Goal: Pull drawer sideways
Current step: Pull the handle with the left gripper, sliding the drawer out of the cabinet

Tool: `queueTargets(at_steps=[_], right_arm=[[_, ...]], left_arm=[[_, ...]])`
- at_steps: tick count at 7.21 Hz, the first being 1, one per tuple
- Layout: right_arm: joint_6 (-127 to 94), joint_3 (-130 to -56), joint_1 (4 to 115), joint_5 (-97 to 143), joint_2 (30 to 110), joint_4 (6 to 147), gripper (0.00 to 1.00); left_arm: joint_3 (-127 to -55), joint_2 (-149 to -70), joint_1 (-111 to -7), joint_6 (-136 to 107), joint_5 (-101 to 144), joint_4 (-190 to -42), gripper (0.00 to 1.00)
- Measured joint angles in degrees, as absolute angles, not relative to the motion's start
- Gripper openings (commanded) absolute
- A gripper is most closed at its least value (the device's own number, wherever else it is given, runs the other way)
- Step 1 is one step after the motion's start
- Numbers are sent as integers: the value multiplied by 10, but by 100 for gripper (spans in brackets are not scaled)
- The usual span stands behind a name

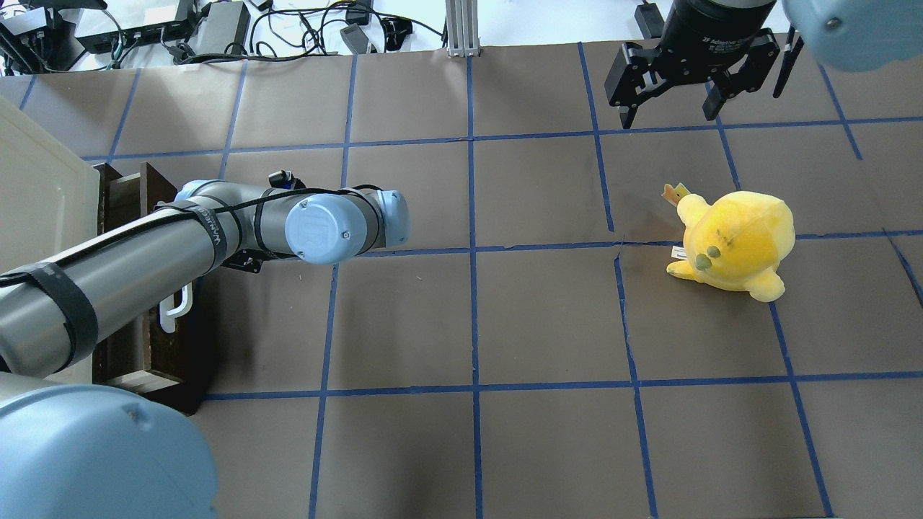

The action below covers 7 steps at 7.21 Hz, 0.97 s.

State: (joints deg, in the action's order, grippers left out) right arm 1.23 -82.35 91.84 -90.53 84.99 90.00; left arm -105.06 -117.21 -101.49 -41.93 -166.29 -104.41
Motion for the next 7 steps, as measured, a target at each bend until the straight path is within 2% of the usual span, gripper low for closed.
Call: queueTargets(at_steps=[7], right_arm=[[13,-824,918,-905,850,900,100]], left_arm=[[-1038,-1171,-1046,-410,-1658,-1047,25]])
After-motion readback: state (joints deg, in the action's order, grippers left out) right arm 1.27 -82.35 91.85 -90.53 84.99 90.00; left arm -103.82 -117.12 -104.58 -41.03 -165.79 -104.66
